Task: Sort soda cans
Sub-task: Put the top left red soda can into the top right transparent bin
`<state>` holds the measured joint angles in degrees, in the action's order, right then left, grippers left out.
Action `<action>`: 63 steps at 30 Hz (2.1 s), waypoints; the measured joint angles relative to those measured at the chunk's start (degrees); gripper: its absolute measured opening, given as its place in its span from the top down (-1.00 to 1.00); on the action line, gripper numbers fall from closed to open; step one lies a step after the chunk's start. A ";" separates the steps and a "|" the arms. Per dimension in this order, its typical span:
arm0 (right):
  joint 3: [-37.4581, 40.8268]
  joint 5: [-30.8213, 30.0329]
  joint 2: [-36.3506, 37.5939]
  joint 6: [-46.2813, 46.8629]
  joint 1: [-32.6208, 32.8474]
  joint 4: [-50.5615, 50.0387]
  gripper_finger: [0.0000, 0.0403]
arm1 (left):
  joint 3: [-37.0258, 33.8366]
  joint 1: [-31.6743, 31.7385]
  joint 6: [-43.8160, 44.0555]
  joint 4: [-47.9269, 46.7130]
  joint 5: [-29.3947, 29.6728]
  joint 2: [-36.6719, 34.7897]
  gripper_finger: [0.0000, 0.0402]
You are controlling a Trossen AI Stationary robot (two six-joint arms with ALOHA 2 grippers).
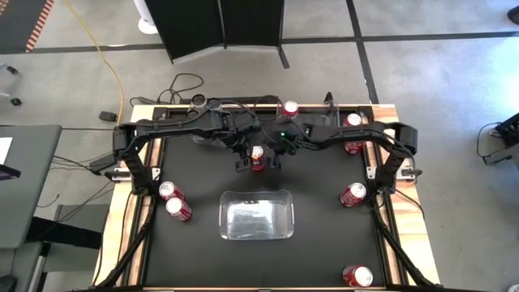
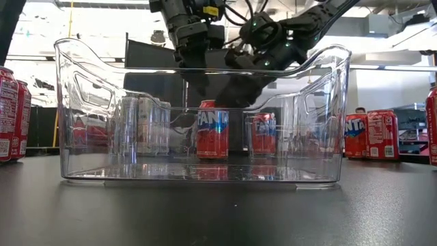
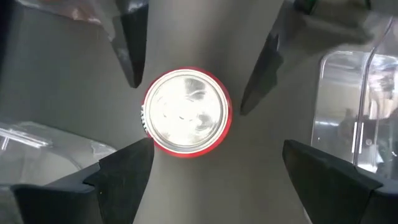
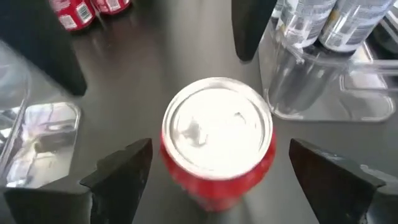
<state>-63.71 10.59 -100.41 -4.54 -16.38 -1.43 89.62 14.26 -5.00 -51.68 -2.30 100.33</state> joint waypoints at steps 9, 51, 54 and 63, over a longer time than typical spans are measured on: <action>-4.78 0.00 -3.91 0.20 -0.27 -1.20 -0.97 | 0.00 0.00 4.56 0.09 0.04 0.00 -0.75; -4.76 -3.53 21.39 4.47 -15.23 -17.71 -0.37 | 16.46 1.11 12.42 -15.58 17.07 -3.43 -0.75; -4.80 -3.34 22.17 4.05 -16.92 -20.89 -0.37 | 16.44 1.24 12.38 -14.76 17.05 -3.34 -0.75; 3.96 -4.62 22.04 4.55 -17.81 -15.55 -0.37 | 16.44 1.31 13.04 -14.32 18.48 -3.34 -0.75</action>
<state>-59.75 5.97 -78.37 0.01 -34.20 -16.98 106.06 15.57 8.03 -66.00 16.17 96.99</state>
